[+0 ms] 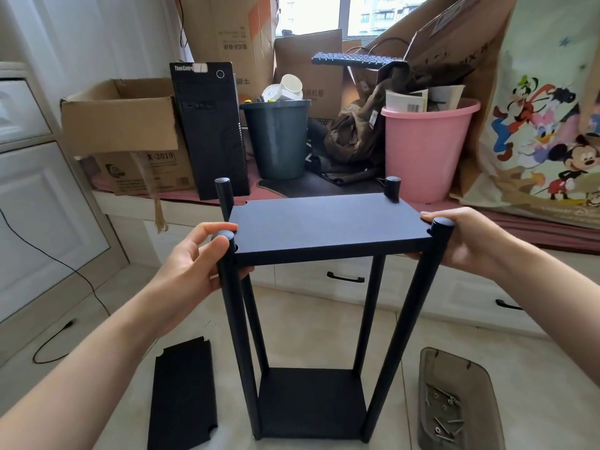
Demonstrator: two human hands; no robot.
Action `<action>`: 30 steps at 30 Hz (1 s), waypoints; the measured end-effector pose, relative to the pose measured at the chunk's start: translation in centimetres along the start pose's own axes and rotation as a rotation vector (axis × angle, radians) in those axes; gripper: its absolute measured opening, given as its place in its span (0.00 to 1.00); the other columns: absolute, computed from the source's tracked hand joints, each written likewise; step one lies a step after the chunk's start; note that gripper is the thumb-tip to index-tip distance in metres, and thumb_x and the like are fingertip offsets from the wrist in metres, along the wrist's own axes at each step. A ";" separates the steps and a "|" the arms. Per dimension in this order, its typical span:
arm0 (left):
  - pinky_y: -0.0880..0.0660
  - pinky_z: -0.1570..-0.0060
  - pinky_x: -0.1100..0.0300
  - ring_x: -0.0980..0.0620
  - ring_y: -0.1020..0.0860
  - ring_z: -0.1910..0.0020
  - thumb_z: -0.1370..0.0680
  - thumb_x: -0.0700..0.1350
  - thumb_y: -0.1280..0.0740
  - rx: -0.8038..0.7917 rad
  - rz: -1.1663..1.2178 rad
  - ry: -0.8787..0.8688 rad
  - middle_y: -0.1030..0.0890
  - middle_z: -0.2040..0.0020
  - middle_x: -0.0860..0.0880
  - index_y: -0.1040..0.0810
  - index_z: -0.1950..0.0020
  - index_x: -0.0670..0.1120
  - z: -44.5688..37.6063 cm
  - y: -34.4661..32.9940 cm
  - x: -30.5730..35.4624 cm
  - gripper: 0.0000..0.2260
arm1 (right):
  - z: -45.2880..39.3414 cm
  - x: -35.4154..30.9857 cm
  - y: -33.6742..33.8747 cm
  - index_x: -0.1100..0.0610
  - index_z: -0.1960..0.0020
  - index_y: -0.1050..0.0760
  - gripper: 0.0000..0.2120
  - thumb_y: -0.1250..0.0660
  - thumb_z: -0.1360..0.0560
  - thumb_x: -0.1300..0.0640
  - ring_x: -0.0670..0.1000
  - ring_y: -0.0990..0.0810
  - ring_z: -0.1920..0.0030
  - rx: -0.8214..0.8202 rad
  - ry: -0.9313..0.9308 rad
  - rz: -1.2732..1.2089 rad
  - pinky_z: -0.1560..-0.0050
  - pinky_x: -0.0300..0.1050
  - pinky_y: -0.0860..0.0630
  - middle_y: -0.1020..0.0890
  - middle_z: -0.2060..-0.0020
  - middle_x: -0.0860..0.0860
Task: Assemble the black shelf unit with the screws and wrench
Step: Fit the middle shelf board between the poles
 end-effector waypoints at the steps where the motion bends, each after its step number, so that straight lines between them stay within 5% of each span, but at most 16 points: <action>1: 0.18 0.45 0.49 0.40 0.16 0.47 0.41 0.71 0.22 0.006 0.000 -0.009 0.15 0.47 0.49 0.22 0.38 0.52 0.0 0.1 -0.2 0.37 | -0.1 0.4 0.1 0.63 0.49 0.23 0.11 0.43 0.21 0.62 0.54 0.15 0.62 0.003 -0.013 0.006 0.61 0.50 0.18 0.15 0.59 0.56; 7: 0.18 0.46 0.52 0.41 0.16 0.46 0.41 0.72 0.23 0.014 0.007 -0.013 0.15 0.50 0.51 0.26 0.34 0.48 0.4 0.0 -1.7 0.44 | -1.5 2.3 1.6 0.59 0.57 0.29 0.08 0.45 0.22 0.65 0.54 0.23 0.62 0.094 -0.007 -0.016 0.62 0.49 0.17 0.25 0.62 0.56; 14: 0.18 0.48 0.55 0.40 0.16 0.45 0.43 0.68 0.19 0.003 -0.007 0.022 0.15 0.46 0.48 0.28 0.30 0.49 0.6 0.5 -4.1 0.48 | -2.7 4.5 3.2 0.58 0.59 0.27 0.08 0.40 0.22 0.64 0.51 0.24 0.65 0.124 -0.011 0.001 0.66 0.41 0.22 0.25 0.64 0.54; 23: 0.20 0.41 0.51 0.39 0.16 0.45 0.41 0.69 0.20 -0.043 -0.068 0.078 0.15 0.49 0.51 0.25 0.34 0.57 1.1 1.0 -7.2 0.40 | -3.1 7.1 3.9 0.58 0.60 0.28 0.09 0.39 0.21 0.64 0.50 0.27 0.68 0.149 0.007 0.055 0.67 0.40 0.24 0.27 0.68 0.52; 30: 0.22 0.42 0.53 0.52 0.19 0.39 0.41 0.64 0.19 -0.074 -0.206 0.137 0.17 0.45 0.61 0.25 0.36 0.67 1.7 1.6 -9.7 0.35 | -3.5 9.3 4.4 0.61 0.49 0.26 0.03 0.38 0.21 0.63 0.51 0.24 0.62 0.133 -0.013 0.054 0.63 0.42 0.22 0.24 0.60 0.54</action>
Point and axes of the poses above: each hand's wrist, its own z-axis away from the middle knuckle, its own y-axis out of the back of the hand, x = y × z, the point moved 7 cm from there along -z, towards the middle knuckle
